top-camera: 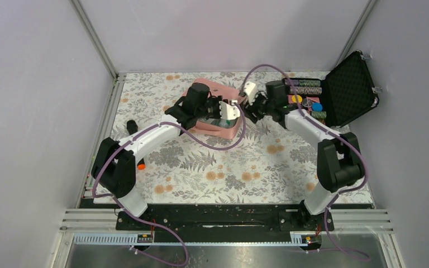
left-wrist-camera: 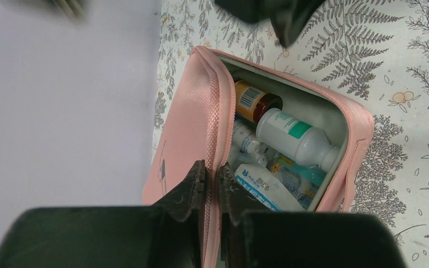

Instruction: Organize the medicine kit

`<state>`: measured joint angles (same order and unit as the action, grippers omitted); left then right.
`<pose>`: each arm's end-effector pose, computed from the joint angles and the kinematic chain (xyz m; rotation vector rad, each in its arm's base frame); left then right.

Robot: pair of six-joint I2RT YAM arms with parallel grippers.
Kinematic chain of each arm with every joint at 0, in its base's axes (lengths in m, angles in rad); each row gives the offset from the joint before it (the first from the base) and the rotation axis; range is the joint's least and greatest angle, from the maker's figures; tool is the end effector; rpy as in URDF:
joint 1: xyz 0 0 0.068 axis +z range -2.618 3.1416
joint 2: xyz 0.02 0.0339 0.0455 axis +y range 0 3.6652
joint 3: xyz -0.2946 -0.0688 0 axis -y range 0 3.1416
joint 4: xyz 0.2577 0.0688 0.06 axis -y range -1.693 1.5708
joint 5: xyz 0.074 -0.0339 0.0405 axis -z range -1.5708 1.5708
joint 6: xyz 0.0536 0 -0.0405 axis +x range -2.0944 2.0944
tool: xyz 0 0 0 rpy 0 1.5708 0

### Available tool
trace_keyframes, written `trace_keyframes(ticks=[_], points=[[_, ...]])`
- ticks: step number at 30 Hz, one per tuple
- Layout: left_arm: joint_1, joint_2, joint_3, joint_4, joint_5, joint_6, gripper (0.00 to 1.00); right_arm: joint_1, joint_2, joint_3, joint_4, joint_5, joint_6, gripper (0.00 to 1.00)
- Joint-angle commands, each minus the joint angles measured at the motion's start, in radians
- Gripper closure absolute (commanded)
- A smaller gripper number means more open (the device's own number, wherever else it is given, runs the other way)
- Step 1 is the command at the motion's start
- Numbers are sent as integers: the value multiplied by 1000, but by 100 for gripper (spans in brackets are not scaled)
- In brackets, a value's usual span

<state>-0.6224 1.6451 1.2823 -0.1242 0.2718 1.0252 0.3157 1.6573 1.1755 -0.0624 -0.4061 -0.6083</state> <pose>0.3289 -0.2537 0.3131 1.6044 1.2577 -0.0275 0.3804 0.1465 0.2770 -1.1334 1.7393 0.2506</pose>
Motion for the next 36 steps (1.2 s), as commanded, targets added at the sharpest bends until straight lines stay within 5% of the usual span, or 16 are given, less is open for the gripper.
trace_keyframes(ticks=[1, 14, 28, 30, 34, 36], points=[[19, -13, 30, 47, -37, -64, 100, 69, 62, 62, 96, 125, -113, 40], [141, 13, 218, -218, 282, -192, 100, 81, 33, 17, 179, 192, -253, 46], [153, 17, 260, -282, 304, -288, 100, 191, 63, 106, 183, 188, -241, 44], [166, 27, 282, -299, 327, -334, 100, 219, 76, 99, 258, 259, -246, 50], [191, 36, 315, -303, 356, -435, 100, 248, 109, 43, 518, 460, -248, 100], [202, 35, 313, -287, 362, -482, 100, 254, 120, -48, 762, 559, -237, 100]])
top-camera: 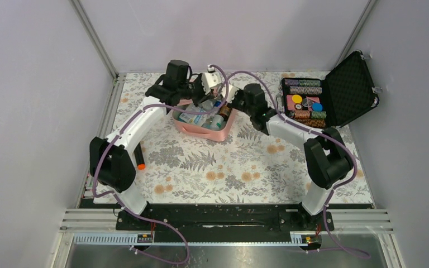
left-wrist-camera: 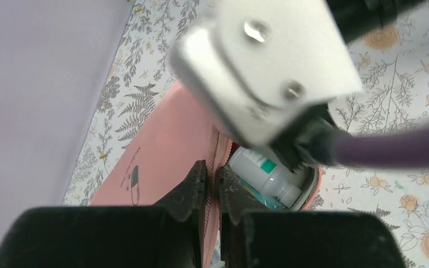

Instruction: Organize the medicine kit

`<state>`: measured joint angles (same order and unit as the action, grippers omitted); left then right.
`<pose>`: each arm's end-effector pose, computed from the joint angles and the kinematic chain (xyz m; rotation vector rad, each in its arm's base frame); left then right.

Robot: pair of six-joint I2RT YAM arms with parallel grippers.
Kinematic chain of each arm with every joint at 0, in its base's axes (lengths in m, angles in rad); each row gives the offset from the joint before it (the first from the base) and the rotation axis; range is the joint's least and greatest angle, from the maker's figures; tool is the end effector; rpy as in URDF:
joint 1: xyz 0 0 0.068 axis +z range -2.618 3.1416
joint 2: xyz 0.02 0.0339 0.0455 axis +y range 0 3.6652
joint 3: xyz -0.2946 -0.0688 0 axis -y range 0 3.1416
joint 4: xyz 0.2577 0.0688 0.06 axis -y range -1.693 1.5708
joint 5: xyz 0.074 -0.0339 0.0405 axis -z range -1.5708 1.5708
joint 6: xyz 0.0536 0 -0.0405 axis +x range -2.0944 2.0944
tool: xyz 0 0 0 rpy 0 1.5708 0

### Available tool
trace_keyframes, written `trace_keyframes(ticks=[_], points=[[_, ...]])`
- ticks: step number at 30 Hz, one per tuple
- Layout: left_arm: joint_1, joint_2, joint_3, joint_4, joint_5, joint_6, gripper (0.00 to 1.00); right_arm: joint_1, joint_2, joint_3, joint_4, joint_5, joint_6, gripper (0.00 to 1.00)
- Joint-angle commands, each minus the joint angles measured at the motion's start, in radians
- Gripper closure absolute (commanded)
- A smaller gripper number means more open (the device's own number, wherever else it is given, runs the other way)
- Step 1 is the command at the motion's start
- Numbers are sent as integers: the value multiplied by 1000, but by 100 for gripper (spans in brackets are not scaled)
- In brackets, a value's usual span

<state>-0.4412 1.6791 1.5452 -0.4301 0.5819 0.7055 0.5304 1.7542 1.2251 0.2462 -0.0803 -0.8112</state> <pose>0.3632 -0.2041 0.3679 1.3873 1.5292 -0.4569 0.3850 0.2308 0.2893 -1.1960 1.4173 -0.1210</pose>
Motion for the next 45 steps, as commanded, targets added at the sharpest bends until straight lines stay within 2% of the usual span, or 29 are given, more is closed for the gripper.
trace_keyframes(ticks=[1, 3, 6, 8, 12, 13, 14, 17, 18, 21, 23, 25, 26, 27, 28, 30, 32, 34, 35, 37, 40, 42, 43, 45], points=[[26, -1, 50, 26, 57, -186, 100, 43, 27, -134, 552, 260, -24, 100], [30, 0, 46, 37, 69, -230, 100, 56, 23, -189, 698, 302, 9, 100], [40, 1, 36, 78, 72, -311, 100, 100, 16, -250, 818, 369, 69, 100], [52, 12, 28, 130, 78, -412, 100, 134, 9, -263, 851, 477, 180, 100], [75, 27, -4, 246, 92, -593, 100, 202, -23, -248, 625, 594, 470, 100], [77, 28, -10, 256, 96, -602, 100, 213, -32, -244, 542, 576, 534, 89], [76, 28, -14, 257, 99, -601, 100, 214, -45, -239, 457, 525, 596, 77], [76, 19, -32, 235, 118, -556, 100, 213, -78, -237, 251, 320, 670, 51], [76, 12, -42, 220, 123, -524, 100, 209, -95, -248, 203, 237, 678, 47], [72, -25, -79, 122, 120, -354, 100, 161, -184, -290, 64, 14, 736, 42], [50, -53, -124, 51, 61, -135, 100, 88, -221, -241, -107, -194, 788, 37], [33, -72, -198, 38, -51, 77, 100, -2, -229, -209, -195, -420, 838, 35], [33, -78, -235, 55, -88, 130, 96, -49, -231, -206, -202, -517, 861, 34], [33, -78, -264, 66, -112, 152, 84, -82, -232, -205, -197, -577, 881, 33], [33, -82, -286, 80, -124, 153, 67, -111, -231, -202, -192, -626, 885, 33], [36, -98, -327, 141, -127, 76, 37, -143, -220, -189, -183, -646, 882, 33], [52, -119, -338, 186, -109, -83, 23, -151, -191, -166, -167, -606, 895, 31], [74, -143, -335, 216, -100, -226, 5, -152, -139, -123, -159, -565, 927, 29], [83, -157, -337, 230, -138, -292, 1, -152, -108, -90, -168, -535, 945, 29], [97, -181, -343, 259, -319, -455, 1, -154, -46, -29, -175, -500, 985, 29], [142, -200, -340, 209, -554, -671, 1, -161, 45, 62, -152, -467, 1048, 30], [206, -195, -332, 128, -576, -815, 1, -164, 107, 116, -138, -426, 1054, 30], [241, -190, -336, 85, -602, -949, 1, -167, 131, 146, -135, -397, 1052, 31], [328, -165, -359, 27, -493, -1063, 1, -180, 176, 200, -118, -337, 1064, 31]])
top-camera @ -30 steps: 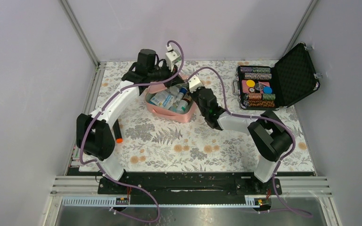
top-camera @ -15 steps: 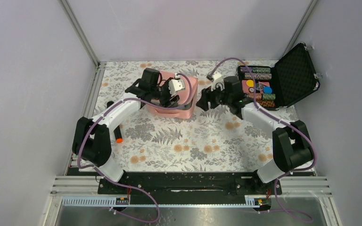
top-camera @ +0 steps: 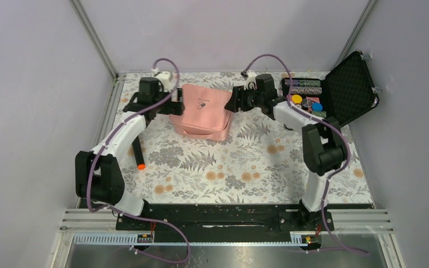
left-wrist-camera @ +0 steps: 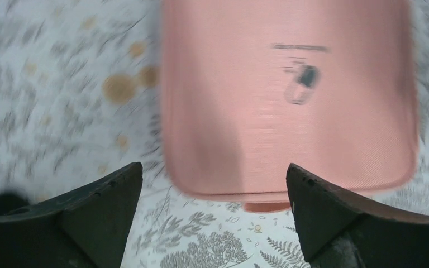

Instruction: Organize the medicine kit

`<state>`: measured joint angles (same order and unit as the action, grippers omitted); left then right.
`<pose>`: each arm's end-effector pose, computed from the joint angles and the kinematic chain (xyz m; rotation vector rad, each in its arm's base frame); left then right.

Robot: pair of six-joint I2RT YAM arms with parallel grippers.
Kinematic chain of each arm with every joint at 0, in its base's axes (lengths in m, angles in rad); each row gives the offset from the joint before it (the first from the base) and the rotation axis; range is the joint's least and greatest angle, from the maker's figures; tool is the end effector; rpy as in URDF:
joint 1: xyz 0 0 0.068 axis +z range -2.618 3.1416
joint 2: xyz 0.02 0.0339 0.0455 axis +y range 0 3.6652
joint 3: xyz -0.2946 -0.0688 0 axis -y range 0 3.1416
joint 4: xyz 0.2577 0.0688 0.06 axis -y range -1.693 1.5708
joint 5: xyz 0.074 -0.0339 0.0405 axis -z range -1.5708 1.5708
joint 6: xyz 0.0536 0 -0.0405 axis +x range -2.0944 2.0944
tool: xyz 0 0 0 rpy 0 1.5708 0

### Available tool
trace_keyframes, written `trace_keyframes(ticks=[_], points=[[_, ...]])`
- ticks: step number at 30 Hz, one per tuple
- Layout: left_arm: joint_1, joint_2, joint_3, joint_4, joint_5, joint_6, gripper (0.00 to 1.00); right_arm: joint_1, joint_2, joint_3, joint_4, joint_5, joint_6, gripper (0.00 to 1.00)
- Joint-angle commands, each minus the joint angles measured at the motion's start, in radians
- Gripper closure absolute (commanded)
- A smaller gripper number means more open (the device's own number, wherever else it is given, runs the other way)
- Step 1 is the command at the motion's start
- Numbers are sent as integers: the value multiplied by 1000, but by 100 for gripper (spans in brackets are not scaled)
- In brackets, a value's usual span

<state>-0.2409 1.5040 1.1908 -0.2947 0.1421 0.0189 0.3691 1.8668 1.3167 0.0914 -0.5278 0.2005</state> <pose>0.3558 -0.0952 0.3126 0.3634 2.1550 -0.2809 0.4238 0.1929 0.2584 -0.5153 2.0126 0.8890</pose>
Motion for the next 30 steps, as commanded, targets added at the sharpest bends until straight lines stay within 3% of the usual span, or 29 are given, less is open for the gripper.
trace_keyframes(ticks=[1, 4, 7, 11, 18, 23, 30], points=[[165, 29, -22, -124, 41, -420, 1, -26, 86, 133, 48, 137, 64, 31], [271, 96, -92, -106, 269, -518, 11, -44, 171, 228, 51, 162, 86, 32], [345, 111, -226, 132, 463, -624, 21, -56, 287, 374, 10, 106, 109, 32], [339, 161, -257, 246, 558, -699, 23, -62, 430, 551, -26, 27, 191, 31], [315, 275, -157, 239, 605, -729, 29, -61, 490, 580, 33, -91, 255, 33], [317, 329, -91, 222, 573, -702, 33, -61, 448, 501, 43, -129, 285, 38], [310, 390, 76, 223, 500, -641, 38, -60, 166, 72, 170, -120, 327, 40]])
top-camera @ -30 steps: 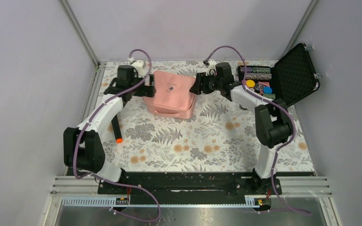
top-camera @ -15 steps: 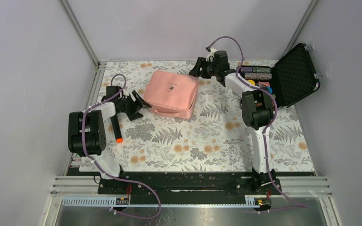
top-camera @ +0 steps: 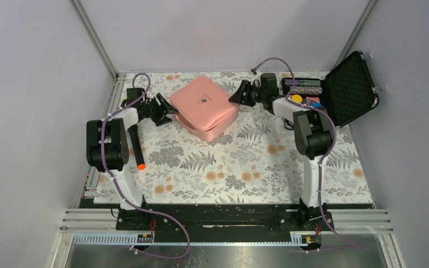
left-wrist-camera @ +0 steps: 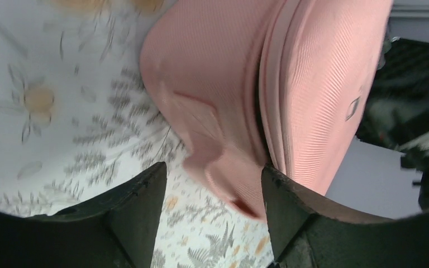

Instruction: Organize the medicine kit

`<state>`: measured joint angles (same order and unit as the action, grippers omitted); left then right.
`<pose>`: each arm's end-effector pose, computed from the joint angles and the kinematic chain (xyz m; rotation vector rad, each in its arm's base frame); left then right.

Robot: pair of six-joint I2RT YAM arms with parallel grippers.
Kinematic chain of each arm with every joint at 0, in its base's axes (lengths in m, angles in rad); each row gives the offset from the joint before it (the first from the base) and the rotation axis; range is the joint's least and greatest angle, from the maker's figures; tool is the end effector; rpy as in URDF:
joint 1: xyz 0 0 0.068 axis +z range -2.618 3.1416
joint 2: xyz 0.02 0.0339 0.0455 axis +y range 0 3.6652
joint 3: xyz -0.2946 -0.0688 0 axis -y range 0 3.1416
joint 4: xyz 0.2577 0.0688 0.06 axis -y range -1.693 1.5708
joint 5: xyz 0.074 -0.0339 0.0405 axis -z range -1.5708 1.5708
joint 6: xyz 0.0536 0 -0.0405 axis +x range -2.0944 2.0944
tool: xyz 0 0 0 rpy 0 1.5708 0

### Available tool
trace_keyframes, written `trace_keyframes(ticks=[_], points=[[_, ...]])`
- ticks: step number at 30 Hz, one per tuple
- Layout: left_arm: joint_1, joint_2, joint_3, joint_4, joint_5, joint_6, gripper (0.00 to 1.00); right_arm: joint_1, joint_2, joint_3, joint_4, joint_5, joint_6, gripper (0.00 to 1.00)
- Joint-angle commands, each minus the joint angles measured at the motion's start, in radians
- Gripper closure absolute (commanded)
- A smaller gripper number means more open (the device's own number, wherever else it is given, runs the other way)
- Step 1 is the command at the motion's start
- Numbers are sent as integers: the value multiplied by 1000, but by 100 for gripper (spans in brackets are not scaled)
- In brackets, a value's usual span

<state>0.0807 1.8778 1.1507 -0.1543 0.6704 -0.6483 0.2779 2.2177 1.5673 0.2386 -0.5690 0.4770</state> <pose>0.4166 0.0003 0.1783 -0.5892 2.4067 -1.0694 0.5192 0.1782 0.1926 -0.1848 2.0583 1.0413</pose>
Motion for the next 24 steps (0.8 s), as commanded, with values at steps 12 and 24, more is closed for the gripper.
trace_keyframes(ticks=[12, 24], points=[[-19, -205, 13, 59, -167, 475, 42, -18, -450, -230, -486, -64, -716, 31], [-29, -169, 76, -65, -31, 427, 27, -17, -210, 141, -899, -99, -1249, 39]])
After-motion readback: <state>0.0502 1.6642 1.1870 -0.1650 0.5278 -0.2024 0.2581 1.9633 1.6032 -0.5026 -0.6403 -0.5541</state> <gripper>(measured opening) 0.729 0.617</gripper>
